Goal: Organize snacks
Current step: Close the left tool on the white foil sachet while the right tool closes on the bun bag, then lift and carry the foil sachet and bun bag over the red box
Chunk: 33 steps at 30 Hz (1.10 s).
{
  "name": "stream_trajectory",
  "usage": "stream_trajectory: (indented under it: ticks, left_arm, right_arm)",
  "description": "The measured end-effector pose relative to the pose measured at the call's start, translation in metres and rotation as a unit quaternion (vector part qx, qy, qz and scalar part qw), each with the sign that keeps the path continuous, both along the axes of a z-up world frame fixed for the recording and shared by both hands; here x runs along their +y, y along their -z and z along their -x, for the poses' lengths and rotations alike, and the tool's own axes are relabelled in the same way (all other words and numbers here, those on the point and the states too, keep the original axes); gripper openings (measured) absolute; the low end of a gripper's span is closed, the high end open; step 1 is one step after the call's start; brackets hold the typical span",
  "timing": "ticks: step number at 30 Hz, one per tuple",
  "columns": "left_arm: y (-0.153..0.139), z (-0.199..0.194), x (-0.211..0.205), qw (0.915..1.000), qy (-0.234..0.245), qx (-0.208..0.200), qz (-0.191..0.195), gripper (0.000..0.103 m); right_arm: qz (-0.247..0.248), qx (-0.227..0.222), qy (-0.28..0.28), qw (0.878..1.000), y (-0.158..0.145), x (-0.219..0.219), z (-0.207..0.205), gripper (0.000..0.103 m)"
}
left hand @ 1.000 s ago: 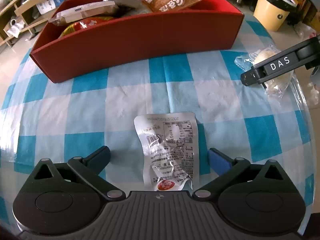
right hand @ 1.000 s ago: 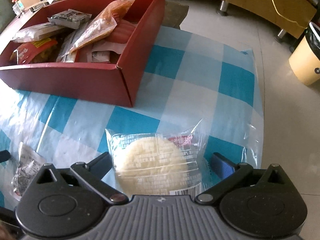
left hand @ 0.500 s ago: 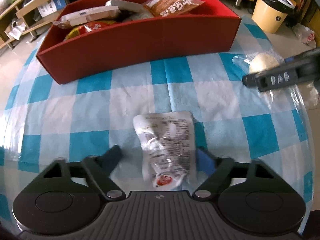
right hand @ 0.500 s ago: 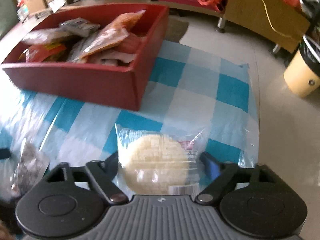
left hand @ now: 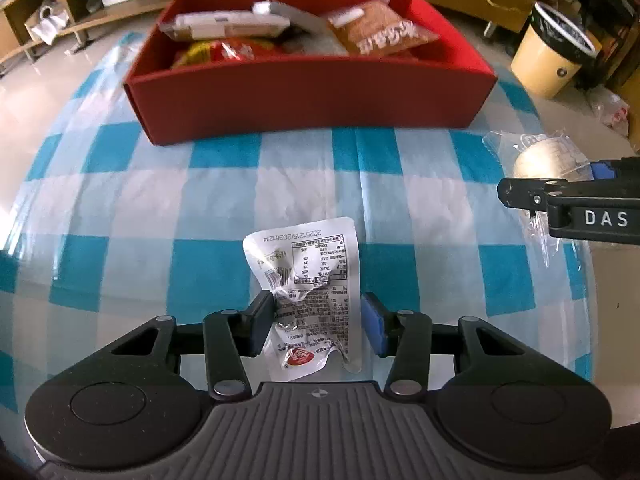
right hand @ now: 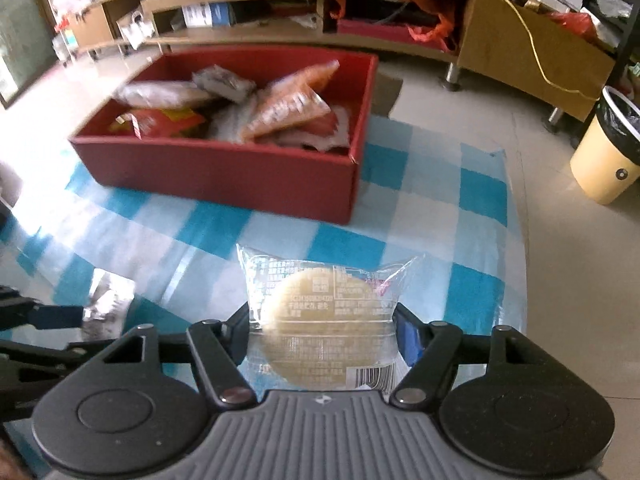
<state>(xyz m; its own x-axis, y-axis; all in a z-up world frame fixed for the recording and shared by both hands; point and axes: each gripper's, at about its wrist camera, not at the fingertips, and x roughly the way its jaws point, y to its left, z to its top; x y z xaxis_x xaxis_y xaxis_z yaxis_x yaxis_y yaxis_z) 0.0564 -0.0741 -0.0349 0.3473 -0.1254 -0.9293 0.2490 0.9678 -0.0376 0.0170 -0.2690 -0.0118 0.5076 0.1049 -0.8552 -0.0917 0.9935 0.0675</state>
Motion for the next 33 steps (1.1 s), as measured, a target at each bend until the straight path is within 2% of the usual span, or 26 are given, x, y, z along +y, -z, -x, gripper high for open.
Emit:
stream_trajectory:
  ticks: [10,16,33]
  left_arm:
    - [-0.025,-0.001,0.006,0.9989,-0.022,-0.035,0.023,0.055]
    - [-0.035,-0.01,0.008,0.9974,-0.035,-0.05,0.037,0.055]
    - [-0.057,-0.028,0.009,0.9932,-0.051,-0.094,0.046,0.055]
  right_arm:
    - [-0.029,-0.039,0.005,0.999,-0.03,0.004,0.007,0.067]
    - [-0.041,-0.047,0.017,0.998,-0.036,0.0,0.0,0.067]
    - [-0.054,-0.067,0.026,0.996,-0.048,-0.004,-0.013,0.067]
